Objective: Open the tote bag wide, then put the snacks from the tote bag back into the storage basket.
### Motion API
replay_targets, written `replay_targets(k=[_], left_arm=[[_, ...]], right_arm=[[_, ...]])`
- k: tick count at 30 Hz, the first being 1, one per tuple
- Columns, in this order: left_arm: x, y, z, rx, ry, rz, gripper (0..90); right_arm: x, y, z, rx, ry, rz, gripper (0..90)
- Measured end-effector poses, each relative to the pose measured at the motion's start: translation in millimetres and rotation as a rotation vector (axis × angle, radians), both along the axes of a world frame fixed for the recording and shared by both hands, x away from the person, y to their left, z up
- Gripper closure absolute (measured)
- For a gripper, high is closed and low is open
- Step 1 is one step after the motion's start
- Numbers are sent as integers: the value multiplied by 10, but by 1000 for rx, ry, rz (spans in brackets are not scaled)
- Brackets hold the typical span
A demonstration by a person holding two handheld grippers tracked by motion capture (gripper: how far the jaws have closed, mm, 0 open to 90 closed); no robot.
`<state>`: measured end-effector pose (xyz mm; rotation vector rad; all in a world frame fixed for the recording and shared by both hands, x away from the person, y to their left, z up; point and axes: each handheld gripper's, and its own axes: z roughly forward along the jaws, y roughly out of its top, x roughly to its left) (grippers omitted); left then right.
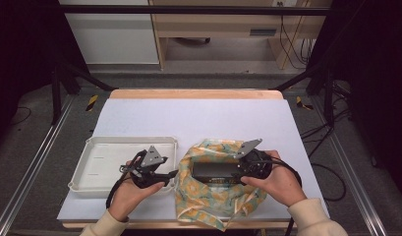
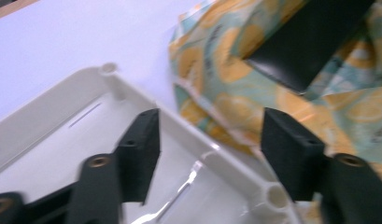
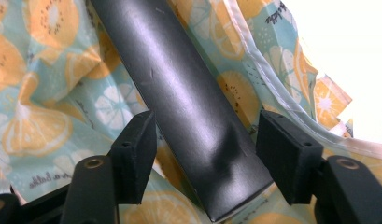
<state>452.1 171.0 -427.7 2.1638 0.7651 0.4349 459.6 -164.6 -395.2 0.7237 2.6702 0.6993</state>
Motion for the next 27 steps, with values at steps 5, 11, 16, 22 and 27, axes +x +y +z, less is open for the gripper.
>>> replay_targets(k=[5,11,16,22,27], left_arm=[[78,169,-9,-28,4,65,216],[113,278,15,-26,-14,72,115],[131,320,-10,-26,-12,94,108],[130,336,18,-39,-15,81,108],[144,350,21,-41,-12,72,111]], right_arm=[[24,-17,7,-28,1,22,350],[65,2,-33,-61,35,44,332],[77,40,-47,-96,44,90,345],[79,66,-15,-108,58,135,350],[119,62,-50,-125,64,158,335]])
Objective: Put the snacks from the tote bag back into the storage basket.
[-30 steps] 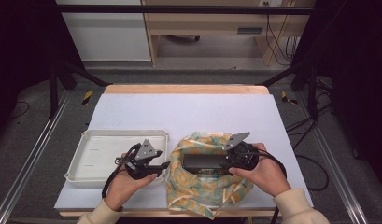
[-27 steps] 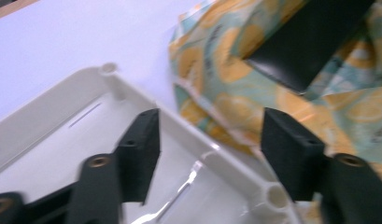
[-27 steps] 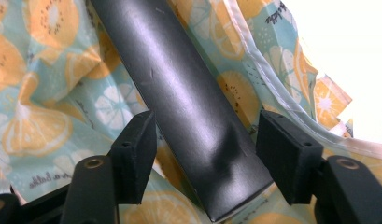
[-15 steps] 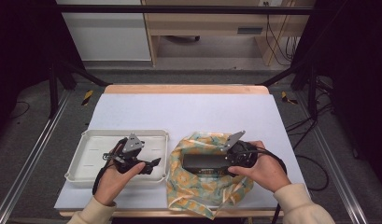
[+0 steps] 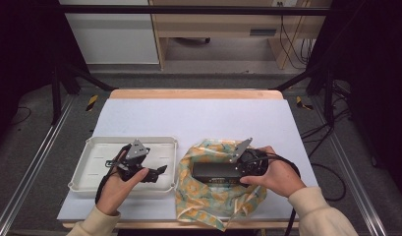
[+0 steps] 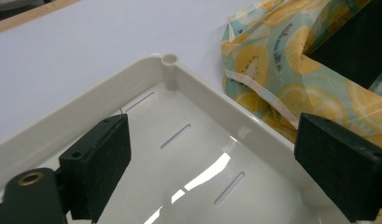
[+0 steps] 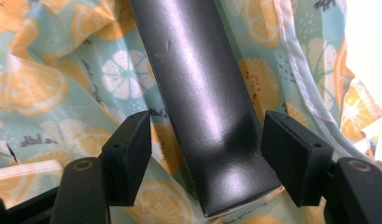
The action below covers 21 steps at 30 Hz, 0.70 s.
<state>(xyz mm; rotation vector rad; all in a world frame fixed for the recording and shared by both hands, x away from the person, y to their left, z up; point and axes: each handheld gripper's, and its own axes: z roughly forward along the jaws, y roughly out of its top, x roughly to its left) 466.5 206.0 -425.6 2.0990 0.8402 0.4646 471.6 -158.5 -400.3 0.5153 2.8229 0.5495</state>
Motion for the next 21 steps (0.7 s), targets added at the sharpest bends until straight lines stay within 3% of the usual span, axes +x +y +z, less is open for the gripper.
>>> replay_targets(k=[8,14,21], left_arm=[[0,8,-9,4,7,-4,114],[4,-1,-29,13,15,-7,114],[-4,-38,-56,28,24,-23,114]], right_arm=[[137,20,-105,-32,38,1,281],[199,48,-213,-71,65,47,316],[222,39,-282,-98,93,59,329]])
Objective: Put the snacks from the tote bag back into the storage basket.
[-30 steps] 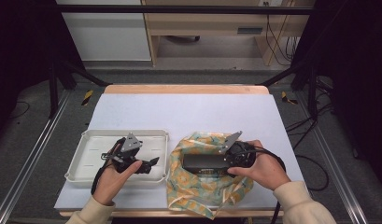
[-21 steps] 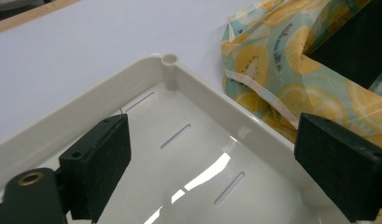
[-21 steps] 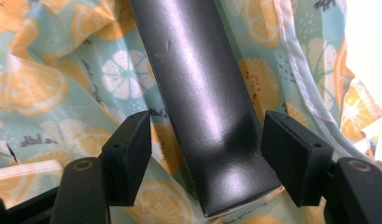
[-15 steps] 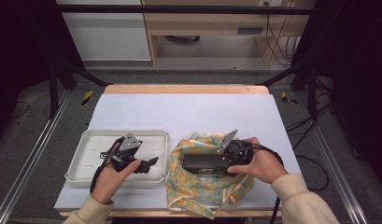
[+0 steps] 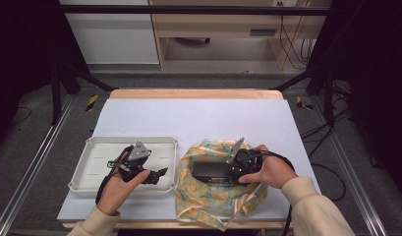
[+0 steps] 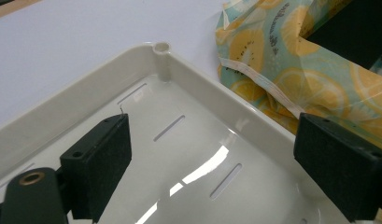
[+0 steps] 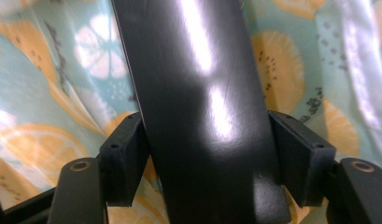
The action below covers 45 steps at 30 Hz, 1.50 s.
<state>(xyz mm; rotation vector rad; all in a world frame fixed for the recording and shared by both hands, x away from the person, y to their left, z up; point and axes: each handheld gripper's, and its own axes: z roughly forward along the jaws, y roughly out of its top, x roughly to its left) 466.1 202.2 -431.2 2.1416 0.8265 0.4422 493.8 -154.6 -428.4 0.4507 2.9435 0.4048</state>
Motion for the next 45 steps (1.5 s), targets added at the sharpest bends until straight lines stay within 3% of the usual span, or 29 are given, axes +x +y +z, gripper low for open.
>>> replay_targets(k=[13,19,32,45], left_arm=[[-12,-33,-15,16,5,-16,115],[-11,-23,-10,18,5,-13,115],[4,22,-14,29,16,0,115],[151,-74,100,85,73,-134,117]], right_arm=[[-93,-105,15,15,-1,49,416],[-168,-145,80,82,-34,63,429],[-192,-190,178,173,-83,90,431],[-278,-333,423,228,-126,71,433]])
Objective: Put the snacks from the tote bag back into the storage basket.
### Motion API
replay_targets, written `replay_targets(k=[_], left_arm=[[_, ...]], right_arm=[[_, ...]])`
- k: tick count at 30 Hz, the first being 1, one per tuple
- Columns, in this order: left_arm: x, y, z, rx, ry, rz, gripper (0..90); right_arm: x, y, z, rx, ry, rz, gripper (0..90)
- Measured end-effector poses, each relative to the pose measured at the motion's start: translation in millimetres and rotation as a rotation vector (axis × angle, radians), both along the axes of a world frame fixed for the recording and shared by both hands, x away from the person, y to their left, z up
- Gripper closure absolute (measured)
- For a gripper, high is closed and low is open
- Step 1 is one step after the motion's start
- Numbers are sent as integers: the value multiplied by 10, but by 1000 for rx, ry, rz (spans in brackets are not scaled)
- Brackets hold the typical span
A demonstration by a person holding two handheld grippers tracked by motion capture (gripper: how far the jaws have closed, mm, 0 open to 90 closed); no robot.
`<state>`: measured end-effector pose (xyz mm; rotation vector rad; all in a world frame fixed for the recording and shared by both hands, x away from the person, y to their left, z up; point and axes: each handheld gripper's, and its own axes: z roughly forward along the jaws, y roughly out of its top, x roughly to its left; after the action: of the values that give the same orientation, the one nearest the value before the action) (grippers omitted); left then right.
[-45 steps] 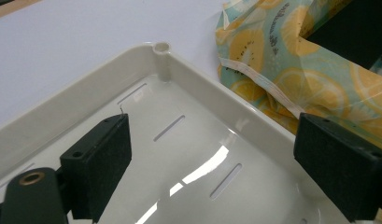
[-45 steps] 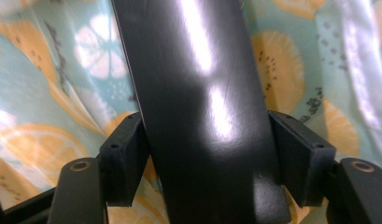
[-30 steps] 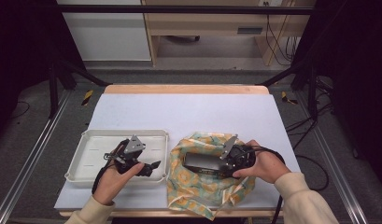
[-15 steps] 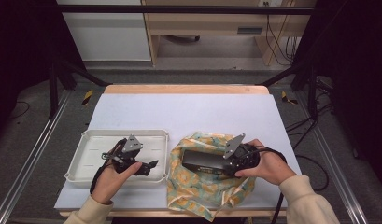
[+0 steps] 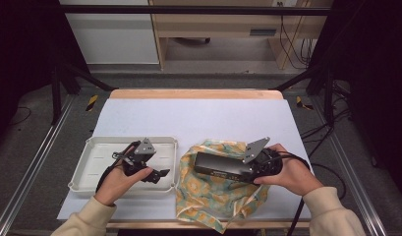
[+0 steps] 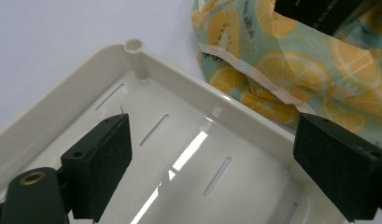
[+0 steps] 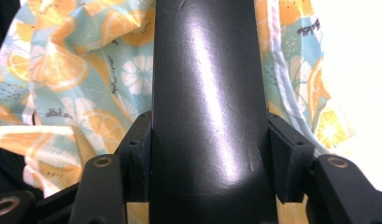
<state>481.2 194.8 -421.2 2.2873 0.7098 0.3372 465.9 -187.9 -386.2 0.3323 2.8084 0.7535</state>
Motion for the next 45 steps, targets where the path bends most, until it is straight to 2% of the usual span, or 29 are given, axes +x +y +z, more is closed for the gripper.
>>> replay_targets(k=[6,10,12,16,21,25,30,35,42,45], left_arm=[[111,23,160,1,35,-43,114],[186,38,257,11,20,-58,114],[222,51,295,13,24,-67,112],[257,93,388,53,16,-105,108],[265,144,483,54,-2,-117,108],[281,199,592,69,-16,-145,105],[288,273,668,73,8,-177,97],[270,326,721,86,12,-188,87],[192,269,868,139,-7,-253,91],[165,222,930,163,-11,-298,135]], right_arm=[[-45,-27,106,0,-9,7,433],[-67,-53,203,13,-22,4,432],[-72,-57,243,16,-28,5,432],[-71,-53,334,19,-37,5,432],[-59,-19,412,11,-54,4,433],[-22,70,464,1,-64,8,432],[35,198,494,-16,-70,14,432],[83,340,513,-22,-69,24,432],[131,605,511,-50,-58,65,433],[138,711,506,-48,-51,87,433]])
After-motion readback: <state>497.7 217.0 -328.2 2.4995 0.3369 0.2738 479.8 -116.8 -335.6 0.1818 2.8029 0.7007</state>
